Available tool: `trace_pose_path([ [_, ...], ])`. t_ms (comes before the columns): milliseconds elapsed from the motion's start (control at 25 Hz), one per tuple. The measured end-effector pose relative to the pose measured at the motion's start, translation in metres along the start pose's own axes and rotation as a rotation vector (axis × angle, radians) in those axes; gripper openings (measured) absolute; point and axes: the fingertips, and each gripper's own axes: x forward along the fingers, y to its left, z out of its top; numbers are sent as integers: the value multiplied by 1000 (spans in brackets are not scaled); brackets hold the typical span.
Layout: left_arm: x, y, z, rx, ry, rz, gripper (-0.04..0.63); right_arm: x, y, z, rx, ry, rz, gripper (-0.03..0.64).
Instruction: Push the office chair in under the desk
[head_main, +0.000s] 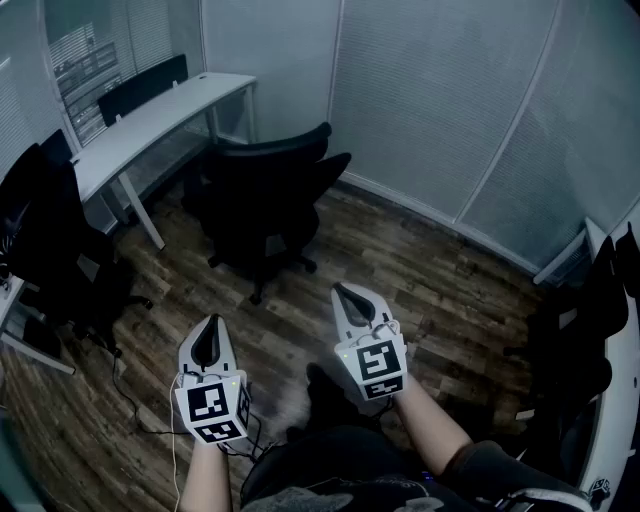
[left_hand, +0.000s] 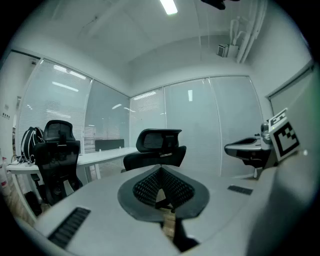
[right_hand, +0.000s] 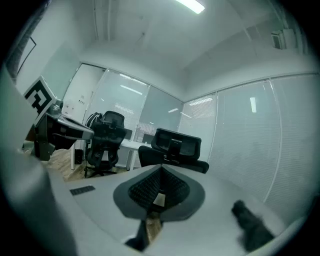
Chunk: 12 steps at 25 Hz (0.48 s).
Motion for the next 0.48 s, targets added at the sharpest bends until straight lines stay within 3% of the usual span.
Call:
trace_pose_path([
  [480,8,7,-3,-13,3,-11,14,10,4,-2,-2,3,-10,23],
])
